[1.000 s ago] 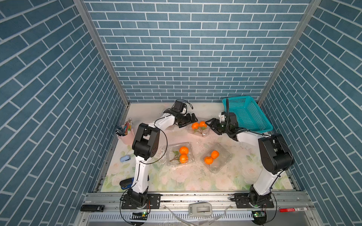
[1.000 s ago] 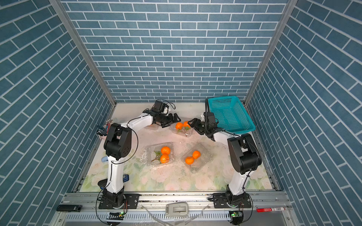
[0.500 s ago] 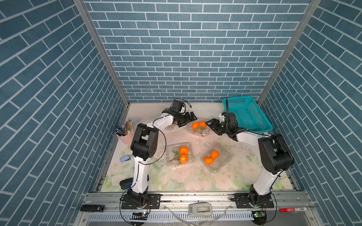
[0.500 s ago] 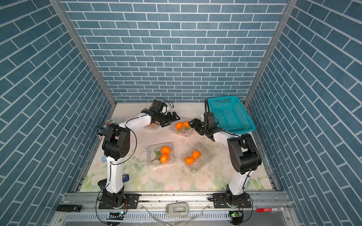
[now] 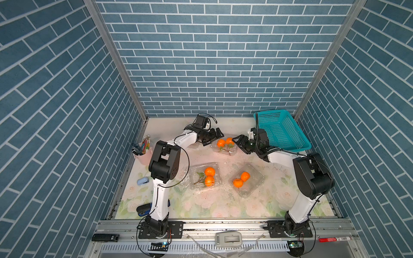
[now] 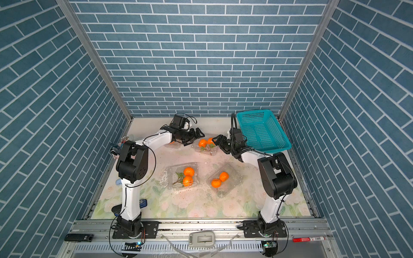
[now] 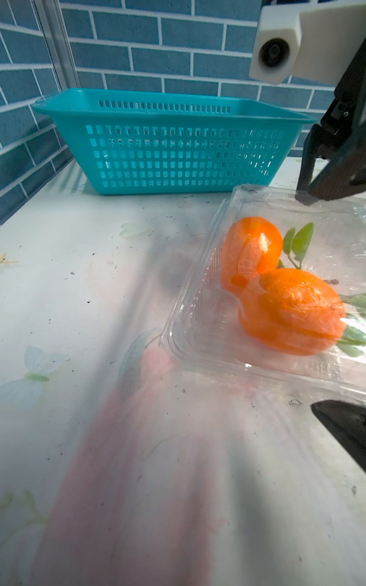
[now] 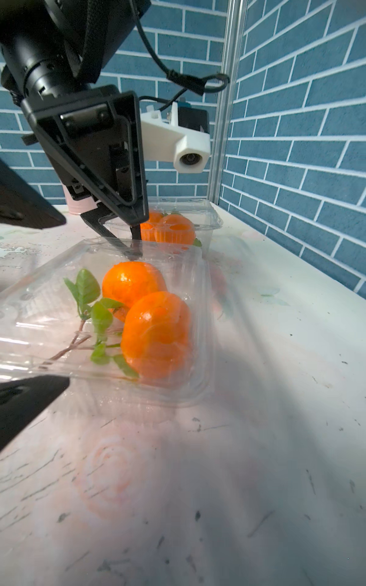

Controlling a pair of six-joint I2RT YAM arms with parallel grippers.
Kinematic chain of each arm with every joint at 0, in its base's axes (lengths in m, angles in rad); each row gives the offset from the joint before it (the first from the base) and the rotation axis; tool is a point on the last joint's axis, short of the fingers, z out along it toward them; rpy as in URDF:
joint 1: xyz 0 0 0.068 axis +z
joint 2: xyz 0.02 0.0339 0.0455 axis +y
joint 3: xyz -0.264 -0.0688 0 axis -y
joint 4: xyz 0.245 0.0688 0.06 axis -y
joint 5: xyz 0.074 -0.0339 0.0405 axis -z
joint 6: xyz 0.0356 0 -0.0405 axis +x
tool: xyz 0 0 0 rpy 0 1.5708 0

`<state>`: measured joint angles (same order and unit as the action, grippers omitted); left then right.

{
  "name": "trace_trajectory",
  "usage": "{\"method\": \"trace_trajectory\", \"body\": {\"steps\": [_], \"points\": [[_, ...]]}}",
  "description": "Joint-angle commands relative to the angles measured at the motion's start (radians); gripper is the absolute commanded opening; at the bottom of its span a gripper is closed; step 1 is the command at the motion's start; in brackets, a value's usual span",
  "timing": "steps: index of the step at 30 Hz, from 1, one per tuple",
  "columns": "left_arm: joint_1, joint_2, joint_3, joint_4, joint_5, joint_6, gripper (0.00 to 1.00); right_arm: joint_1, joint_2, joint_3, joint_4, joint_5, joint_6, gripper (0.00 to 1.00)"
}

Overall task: Take oranges out of containers
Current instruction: Open the packing box at the center of the board.

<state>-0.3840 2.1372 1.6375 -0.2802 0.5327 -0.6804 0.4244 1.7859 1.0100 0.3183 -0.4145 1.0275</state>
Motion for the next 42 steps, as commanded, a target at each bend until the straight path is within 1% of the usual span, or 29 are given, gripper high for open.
{"method": "trace_trajectory", "body": {"steps": [1, 6, 12, 18, 21, 25, 29, 36, 38, 41, 42], "points": [[-0.005, -0.038, -0.015, 0.025, 0.033, -0.014, 1.0, 0.01, 0.013, -0.012, 0.086, -0.01, 0.082, 0.72], [-0.005, -0.039, -0.028, 0.051, 0.044, -0.032, 0.99, 0.01, 0.016, -0.023, 0.144, -0.007, 0.157, 0.72], [-0.007, -0.045, -0.056, 0.109, 0.073, -0.075, 0.99, 0.01, 0.026, -0.044, 0.26, 0.009, 0.285, 0.71], [-0.007, -0.056, -0.067, 0.121, 0.075, -0.087, 0.99, 0.01, 0.03, -0.026, 0.283, 0.022, 0.331, 0.71], [-0.007, -0.059, -0.07, 0.126, 0.075, -0.088, 0.99, 0.013, 0.035, -0.032, 0.285, 0.023, 0.344, 0.67], [-0.007, -0.057, -0.068, 0.131, 0.08, -0.091, 0.99, 0.026, 0.04, -0.054, 0.297, 0.035, 0.367, 0.65], [-0.005, -0.05, -0.068, 0.15, 0.097, -0.108, 0.99, 0.054, 0.056, -0.067, 0.329, 0.06, 0.401, 0.6], [0.006, -0.052, -0.065, 0.152, 0.108, -0.115, 0.99, 0.083, 0.09, -0.06, 0.371, 0.052, 0.425, 0.57], [0.012, -0.049, -0.061, 0.153, 0.11, -0.116, 0.99, 0.083, 0.09, -0.073, 0.381, 0.067, 0.43, 0.54], [0.02, -0.037, -0.046, 0.141, 0.122, -0.117, 0.99, 0.083, 0.097, -0.088, 0.415, 0.097, 0.454, 0.45], [0.025, -0.034, -0.04, 0.13, 0.124, -0.117, 0.99, 0.083, 0.102, -0.088, 0.427, 0.103, 0.465, 0.43]]}}
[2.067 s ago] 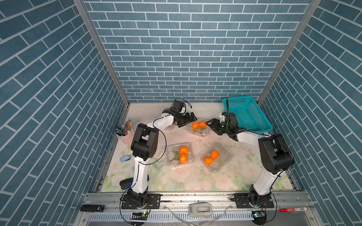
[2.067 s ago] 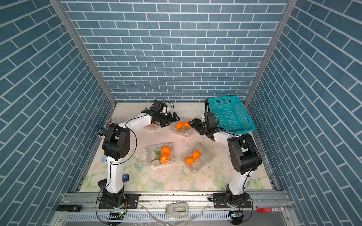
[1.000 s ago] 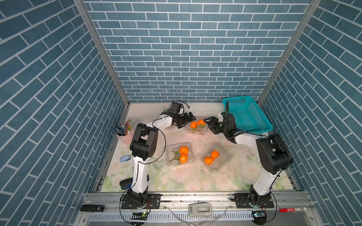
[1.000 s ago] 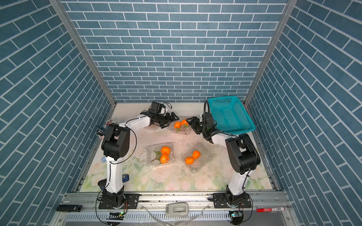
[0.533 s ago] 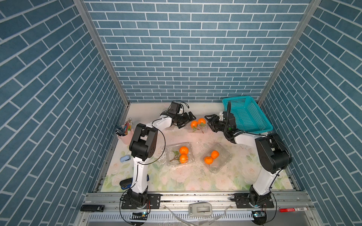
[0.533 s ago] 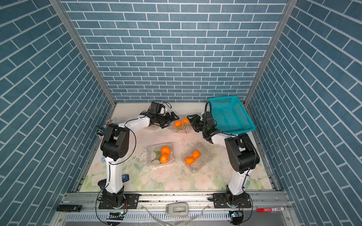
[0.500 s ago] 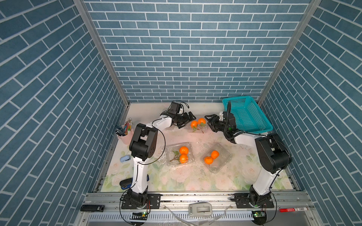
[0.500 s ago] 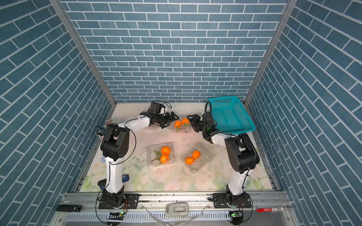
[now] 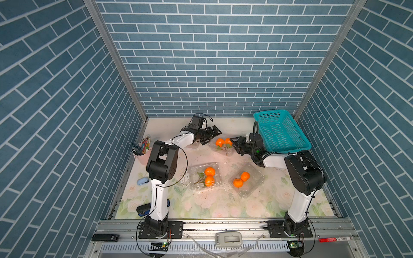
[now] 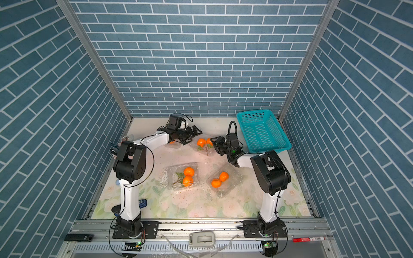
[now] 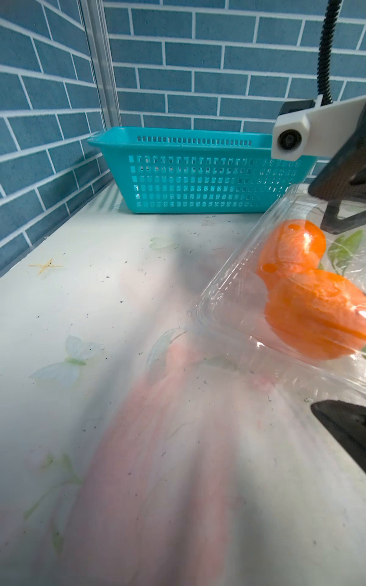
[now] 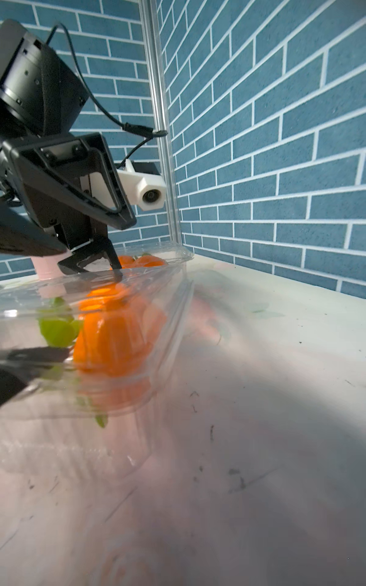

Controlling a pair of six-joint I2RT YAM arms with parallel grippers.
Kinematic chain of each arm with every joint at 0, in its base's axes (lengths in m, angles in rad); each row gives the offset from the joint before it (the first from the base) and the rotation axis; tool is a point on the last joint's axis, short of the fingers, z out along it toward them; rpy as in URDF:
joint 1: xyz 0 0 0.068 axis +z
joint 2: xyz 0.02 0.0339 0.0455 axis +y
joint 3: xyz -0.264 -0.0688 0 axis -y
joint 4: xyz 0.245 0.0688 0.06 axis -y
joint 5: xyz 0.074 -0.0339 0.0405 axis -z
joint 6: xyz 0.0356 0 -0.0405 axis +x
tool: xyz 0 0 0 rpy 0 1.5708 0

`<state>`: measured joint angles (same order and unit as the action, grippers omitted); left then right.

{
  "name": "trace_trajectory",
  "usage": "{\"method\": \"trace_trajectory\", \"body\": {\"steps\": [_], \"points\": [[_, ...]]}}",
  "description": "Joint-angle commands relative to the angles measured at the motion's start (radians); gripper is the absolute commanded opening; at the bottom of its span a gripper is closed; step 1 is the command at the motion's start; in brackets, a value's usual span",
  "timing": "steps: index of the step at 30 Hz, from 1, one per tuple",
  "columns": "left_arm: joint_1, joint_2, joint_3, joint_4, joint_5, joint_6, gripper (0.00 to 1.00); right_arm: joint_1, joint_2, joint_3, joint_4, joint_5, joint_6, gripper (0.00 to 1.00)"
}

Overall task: Take oranges out of containers
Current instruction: Open the packing box at the center of the board.

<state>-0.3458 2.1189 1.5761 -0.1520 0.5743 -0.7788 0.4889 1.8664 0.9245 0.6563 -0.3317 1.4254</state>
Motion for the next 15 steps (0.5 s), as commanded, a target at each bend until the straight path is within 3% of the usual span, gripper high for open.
{"method": "trace_trajectory", "body": {"steps": [1, 11, 15], "points": [[-0.009, -0.014, 0.029, -0.015, 0.082, -0.014, 0.99, 0.019, 0.026, -0.003, 0.104, 0.028, 0.081, 0.42], [0.049, -0.06, 0.016, -0.054, 0.088, -0.046, 1.0, 0.02, 0.063, 0.027, 0.162, 0.153, 0.227, 0.29], [0.052, -0.088, 0.059, -0.169, 0.02, 0.036, 0.99, 0.02, 0.069, 0.033, 0.164, 0.193, 0.267, 0.28]]}}
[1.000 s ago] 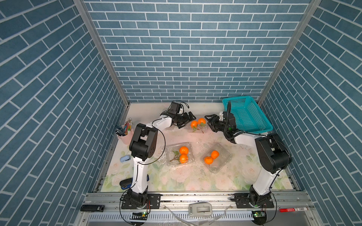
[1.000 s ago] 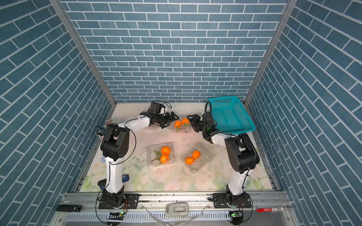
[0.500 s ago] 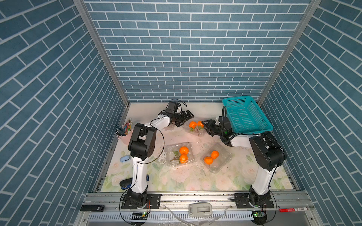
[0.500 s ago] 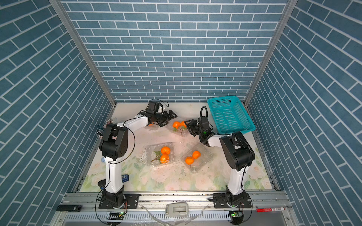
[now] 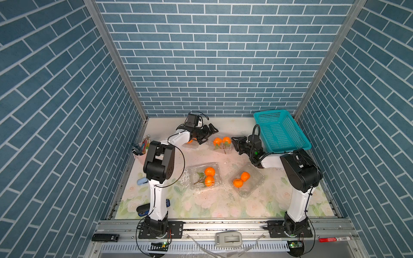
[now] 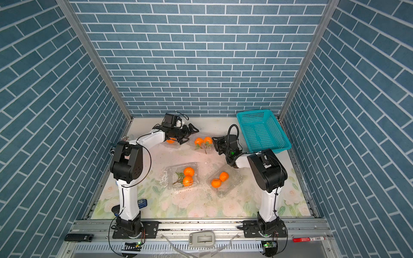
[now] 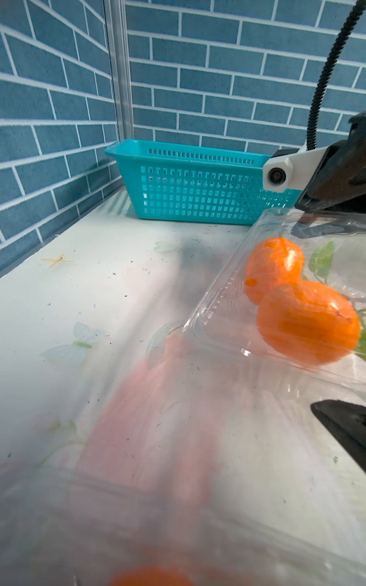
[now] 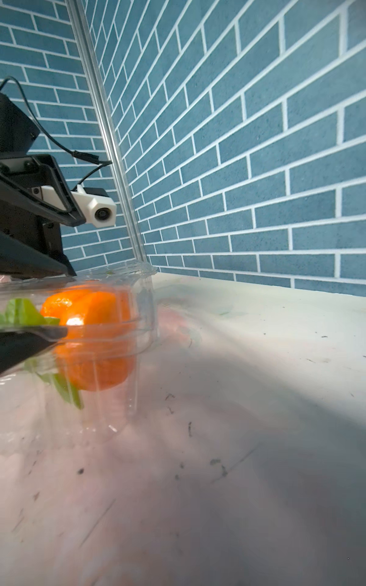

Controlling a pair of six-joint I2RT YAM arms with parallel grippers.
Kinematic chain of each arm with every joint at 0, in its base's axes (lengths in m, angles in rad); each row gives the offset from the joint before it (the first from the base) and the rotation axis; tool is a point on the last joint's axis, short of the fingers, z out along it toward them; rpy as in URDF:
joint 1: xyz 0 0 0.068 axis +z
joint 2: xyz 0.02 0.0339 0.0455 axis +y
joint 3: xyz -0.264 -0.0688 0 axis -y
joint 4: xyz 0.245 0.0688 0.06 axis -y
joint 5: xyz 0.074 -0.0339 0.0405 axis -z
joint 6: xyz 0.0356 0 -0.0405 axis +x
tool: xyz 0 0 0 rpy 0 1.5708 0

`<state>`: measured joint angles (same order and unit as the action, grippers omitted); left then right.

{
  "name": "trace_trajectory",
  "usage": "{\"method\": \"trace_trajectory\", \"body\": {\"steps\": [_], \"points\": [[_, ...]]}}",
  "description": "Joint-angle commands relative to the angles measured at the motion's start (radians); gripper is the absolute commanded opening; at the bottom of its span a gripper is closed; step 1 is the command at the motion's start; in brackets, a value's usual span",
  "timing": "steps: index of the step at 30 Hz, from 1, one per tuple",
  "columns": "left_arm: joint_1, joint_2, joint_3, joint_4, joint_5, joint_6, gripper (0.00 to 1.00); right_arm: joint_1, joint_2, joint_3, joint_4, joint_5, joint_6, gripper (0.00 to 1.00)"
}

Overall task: Take oranges out of containers
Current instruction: Open the packing box at the center of the board.

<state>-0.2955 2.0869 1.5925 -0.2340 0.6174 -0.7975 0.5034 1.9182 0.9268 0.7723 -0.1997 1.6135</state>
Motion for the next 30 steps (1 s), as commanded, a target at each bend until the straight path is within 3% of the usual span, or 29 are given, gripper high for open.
{"method": "trace_trajectory", "body": {"steps": [1, 5, 10, 16, 21, 30], "points": [[0.004, -0.066, 0.048, -0.108, -0.035, 0.066, 0.99, 0.004, 0.02, 0.035, 0.046, 0.069, 0.088, 0.29], [0.007, -0.123, 0.032, -0.129, -0.062, 0.051, 0.99, 0.003, 0.036, 0.059, 0.047, 0.07, 0.136, 0.28], [0.007, -0.27, -0.237, 0.149, -0.016, -0.137, 0.99, 0.003, 0.043, 0.074, 0.028, 0.082, 0.188, 0.28], [-0.009, -0.379, -0.394, 0.241, -0.034, -0.179, 0.99, -0.011, 0.069, 0.128, -0.023, 0.074, 0.225, 0.28], [-0.049, -0.38, -0.478, 0.328, -0.044, -0.258, 0.99, -0.017, 0.096, 0.151, -0.038, 0.056, 0.252, 0.27], [-0.055, -0.32, -0.501, 0.408, -0.076, -0.354, 0.99, -0.02, 0.116, 0.153, 0.034, 0.04, 0.267, 0.25]]}}
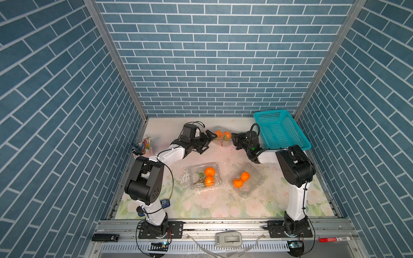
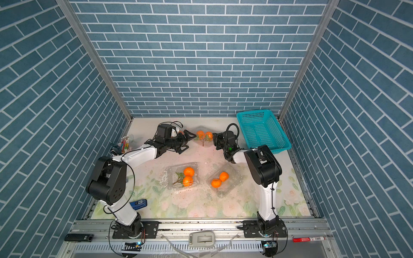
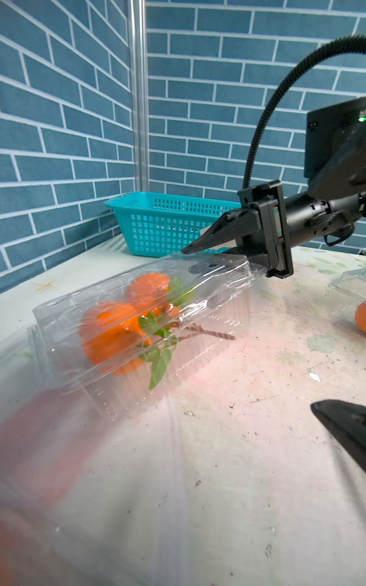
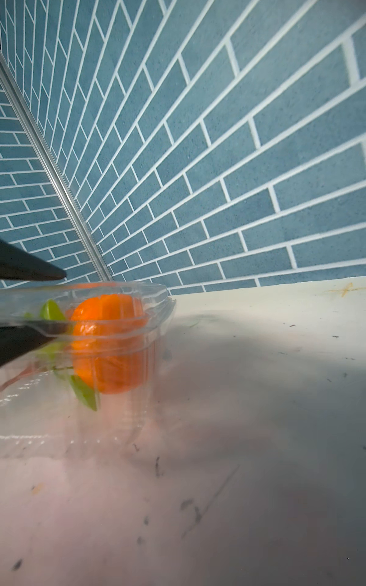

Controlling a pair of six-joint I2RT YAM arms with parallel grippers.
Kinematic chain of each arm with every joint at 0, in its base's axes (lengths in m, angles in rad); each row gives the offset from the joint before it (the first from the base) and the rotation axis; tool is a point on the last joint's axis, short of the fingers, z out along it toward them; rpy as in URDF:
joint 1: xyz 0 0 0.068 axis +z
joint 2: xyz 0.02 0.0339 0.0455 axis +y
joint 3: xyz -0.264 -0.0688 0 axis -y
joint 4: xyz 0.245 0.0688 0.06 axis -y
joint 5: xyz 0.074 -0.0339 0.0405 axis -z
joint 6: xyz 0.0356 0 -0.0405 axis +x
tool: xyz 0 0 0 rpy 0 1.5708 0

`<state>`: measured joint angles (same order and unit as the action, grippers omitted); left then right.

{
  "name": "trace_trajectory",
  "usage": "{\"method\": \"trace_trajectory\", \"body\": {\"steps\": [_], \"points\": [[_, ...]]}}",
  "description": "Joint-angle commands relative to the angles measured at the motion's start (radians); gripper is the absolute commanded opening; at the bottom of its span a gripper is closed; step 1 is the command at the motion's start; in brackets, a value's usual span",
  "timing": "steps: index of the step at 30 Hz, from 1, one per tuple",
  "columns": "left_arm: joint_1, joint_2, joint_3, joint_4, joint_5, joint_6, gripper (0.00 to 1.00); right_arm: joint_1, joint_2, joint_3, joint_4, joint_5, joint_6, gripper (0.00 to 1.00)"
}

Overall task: Take oranges out of containers
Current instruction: Open the packing box at the center of the board.

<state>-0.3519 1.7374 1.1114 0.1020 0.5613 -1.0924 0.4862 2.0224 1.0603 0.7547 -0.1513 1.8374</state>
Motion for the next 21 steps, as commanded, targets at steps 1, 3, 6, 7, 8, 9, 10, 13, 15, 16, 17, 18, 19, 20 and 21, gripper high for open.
{"method": "trace_trajectory", "body": {"steps": [1, 3, 6, 7, 8, 9, 10, 13, 15, 16, 17, 18, 19, 20, 21], "points": [[0.001, 0.04, -0.029, 0.102, -0.02, -0.082, 0.96, -0.004, 0.013, 0.024, 0.054, -0.008, 0.044, 0.25], [-0.001, 0.057, -0.039, 0.143, -0.018, -0.112, 0.93, -0.002, 0.014, 0.027, 0.053, -0.004, 0.043, 0.25], [-0.005, 0.065, -0.051, 0.165, -0.027, -0.126, 0.89, -0.002, 0.018, 0.038, 0.054, -0.003, 0.049, 0.24], [-0.006, 0.066, -0.057, 0.168, -0.031, -0.129, 0.88, -0.002, 0.02, 0.043, 0.054, -0.002, 0.052, 0.24], [-0.006, 0.068, -0.06, 0.171, -0.034, -0.132, 0.86, -0.002, 0.021, 0.046, 0.054, -0.004, 0.055, 0.24], [-0.009, 0.072, -0.061, 0.174, -0.034, -0.131, 0.85, -0.001, 0.02, 0.048, 0.054, -0.003, 0.059, 0.24], [-0.01, 0.078, -0.062, 0.179, -0.035, -0.134, 0.83, 0.0, 0.019, 0.049, 0.054, -0.001, 0.066, 0.23], [-0.015, 0.095, -0.072, 0.211, -0.039, -0.156, 0.78, 0.0, 0.014, 0.056, 0.048, 0.002, 0.073, 0.23], [-0.02, 0.106, -0.076, 0.231, -0.044, -0.167, 0.74, 0.0, 0.01, 0.059, 0.039, 0.006, 0.075, 0.23], [-0.022, 0.112, -0.075, 0.236, -0.047, -0.171, 0.73, 0.0, 0.009, 0.063, 0.035, 0.004, 0.075, 0.23], [-0.022, 0.116, -0.077, 0.245, -0.052, -0.177, 0.73, 0.002, 0.009, 0.068, 0.028, 0.002, 0.076, 0.23], [-0.023, 0.12, -0.079, 0.251, -0.056, -0.18, 0.73, 0.002, 0.009, 0.071, 0.022, 0.0, 0.076, 0.23], [-0.023, 0.125, -0.078, 0.257, -0.057, -0.185, 0.73, 0.003, 0.01, 0.074, 0.016, -0.003, 0.076, 0.22], [-0.025, 0.13, -0.075, 0.259, -0.059, -0.19, 0.74, 0.005, 0.012, 0.074, 0.017, -0.001, 0.079, 0.22], [-0.025, 0.135, -0.073, 0.26, -0.06, -0.191, 0.73, 0.006, 0.012, 0.075, 0.017, -0.001, 0.08, 0.22]]}}
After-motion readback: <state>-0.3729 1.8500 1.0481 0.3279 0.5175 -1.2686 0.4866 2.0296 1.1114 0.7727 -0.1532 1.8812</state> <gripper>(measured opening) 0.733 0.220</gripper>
